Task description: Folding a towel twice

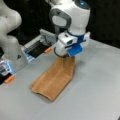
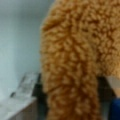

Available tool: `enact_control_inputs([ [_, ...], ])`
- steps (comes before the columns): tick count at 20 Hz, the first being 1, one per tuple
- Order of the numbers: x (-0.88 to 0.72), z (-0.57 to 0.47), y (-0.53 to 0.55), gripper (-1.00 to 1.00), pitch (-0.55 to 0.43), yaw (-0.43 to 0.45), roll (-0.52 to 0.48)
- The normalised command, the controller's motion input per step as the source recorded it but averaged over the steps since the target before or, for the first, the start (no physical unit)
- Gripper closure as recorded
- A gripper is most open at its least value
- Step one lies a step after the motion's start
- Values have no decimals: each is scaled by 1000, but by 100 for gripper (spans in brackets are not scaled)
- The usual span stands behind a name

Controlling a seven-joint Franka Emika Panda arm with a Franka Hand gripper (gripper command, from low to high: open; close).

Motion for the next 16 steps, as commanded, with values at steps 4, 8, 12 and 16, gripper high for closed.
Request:
enact_control_inputs([
  [4,53,265,-487,100,221,185,-75],
  [8,120,216,-564,100,148,292,-118],
  [12,154,121,-400,100,114,265,-101],
  [16,174,91,-205,100,84,258,-102],
])
